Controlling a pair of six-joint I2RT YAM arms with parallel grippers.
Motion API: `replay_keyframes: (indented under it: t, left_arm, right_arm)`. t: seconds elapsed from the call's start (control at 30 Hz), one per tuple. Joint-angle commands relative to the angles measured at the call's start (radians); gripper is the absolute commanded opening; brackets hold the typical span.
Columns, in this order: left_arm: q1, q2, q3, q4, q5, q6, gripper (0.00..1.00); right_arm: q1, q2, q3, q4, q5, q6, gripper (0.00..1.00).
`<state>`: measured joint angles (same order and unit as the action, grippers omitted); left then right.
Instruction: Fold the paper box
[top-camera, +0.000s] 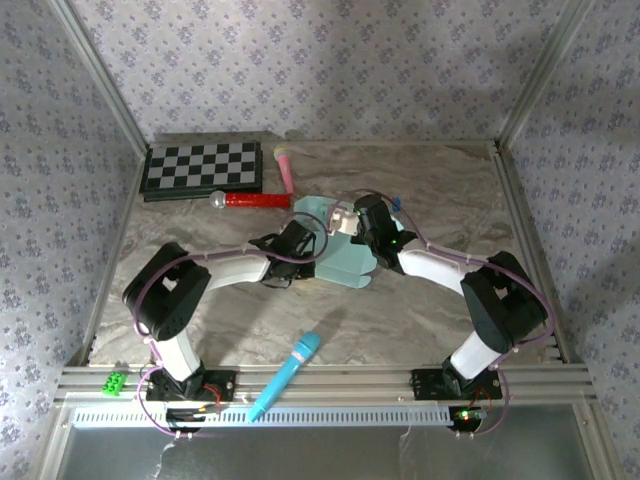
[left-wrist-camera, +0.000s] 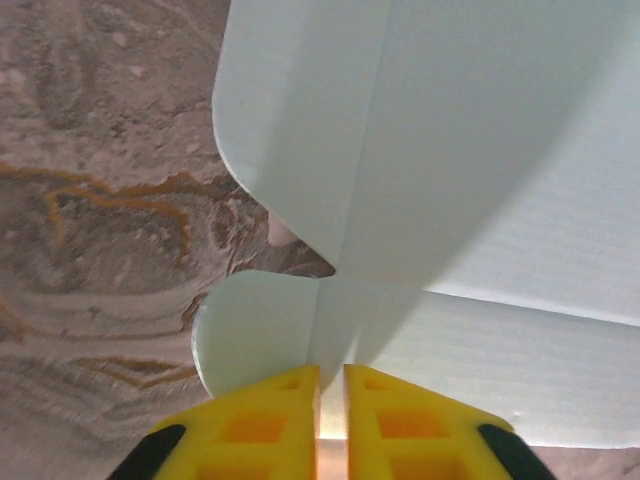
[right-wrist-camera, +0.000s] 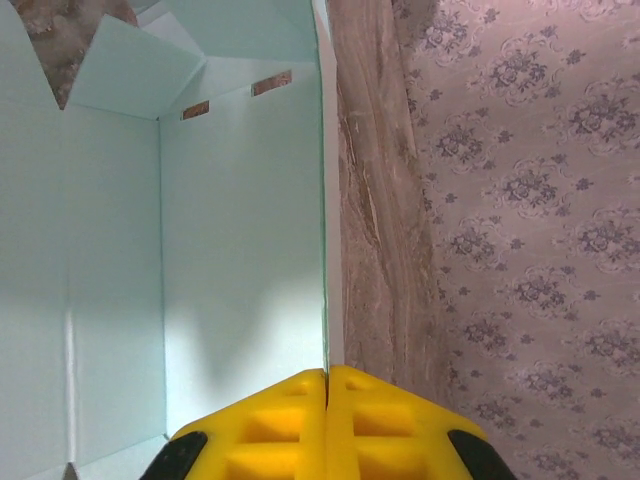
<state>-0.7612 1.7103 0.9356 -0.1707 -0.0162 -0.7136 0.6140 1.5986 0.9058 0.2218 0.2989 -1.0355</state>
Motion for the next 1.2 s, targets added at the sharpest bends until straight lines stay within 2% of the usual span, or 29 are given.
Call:
replay_keyframes:
  t: [0.0, 0.27, 0.53, 0.7, 0.93, 1.17]
  left_arm:
    - [0.003, -0.128, 0.003, -0.054, -0.057, 0.039, 0.24]
    - [0.182, -0.287, -0.012, -0.122, -0.095, 0.108, 0.33]
    - [0.382, -0.226, 0.038, -0.124, -0.072, 0.149, 0.37]
    - [0.411, -0.111, 0.128, -0.12, -0.05, 0.193, 0.4]
    - [0.411, 0.057, 0.278, -0.115, 0.046, 0.248, 0.44]
    - [0.403, 0.168, 0.386, -0.143, 0.129, 0.288, 0.55]
  right_arm:
    - [-0.005, -0.019, 0.001, -0.03, -0.046, -0.019, 0.0]
    - [-0.018, -0.02, 0.004, -0.037, -0.086, -0.034, 0.0]
    - [-0.016, -0.018, 0.015, -0.02, -0.089, -0.066, 0.0]
    - [-0.016, -0.013, 0.02, -0.013, -0.089, -0.07, 0.0]
    - [-0.011, -0.011, 0.018, -0.009, -0.086, -0.073, 0.0]
    - [-0.007, -0.008, 0.018, 0.001, -0.08, -0.075, 0.0]
